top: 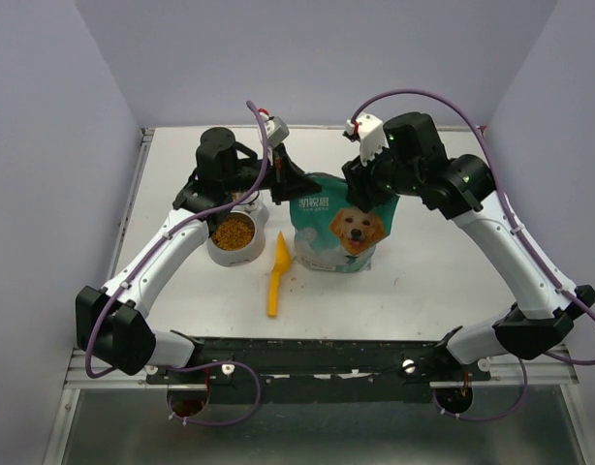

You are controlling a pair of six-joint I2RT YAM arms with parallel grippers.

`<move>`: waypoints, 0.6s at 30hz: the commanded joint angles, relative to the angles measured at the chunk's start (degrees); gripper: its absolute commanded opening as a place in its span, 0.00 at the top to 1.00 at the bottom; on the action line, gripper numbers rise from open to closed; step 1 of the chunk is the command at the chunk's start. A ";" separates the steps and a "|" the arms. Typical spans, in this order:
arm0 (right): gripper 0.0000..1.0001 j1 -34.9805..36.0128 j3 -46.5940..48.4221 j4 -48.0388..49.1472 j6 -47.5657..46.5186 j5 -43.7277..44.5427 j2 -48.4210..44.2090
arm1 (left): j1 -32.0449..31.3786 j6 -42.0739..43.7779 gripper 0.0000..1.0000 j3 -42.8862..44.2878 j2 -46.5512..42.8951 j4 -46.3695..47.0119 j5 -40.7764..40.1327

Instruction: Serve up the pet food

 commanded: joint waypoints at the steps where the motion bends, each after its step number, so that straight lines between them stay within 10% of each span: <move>1: 0.44 0.30 2.80 1.39 -0.16 -2.64 1.43 | -0.10 -1.15 1.00 0.21 -2.26 3.68 -1.19; 8: 0.83 1.10 -0.01 5.86 -0.77 1.67 -0.40 | -0.54 -1.94 1.00 0.82 -1.73 3.07 -2.60; 12: 0.55 1.19 -0.10 6.05 -2.17 0.18 -0.15 | -1.15 -1.33 1.00 4.67 -0.94 -4.20 -6.10; 18: 0.57 1.54 0.51 4.64 -8.23 -1.40 2.49 | -1.94 -3.70 1.00 6.01 -1.55 -9.07 -8.49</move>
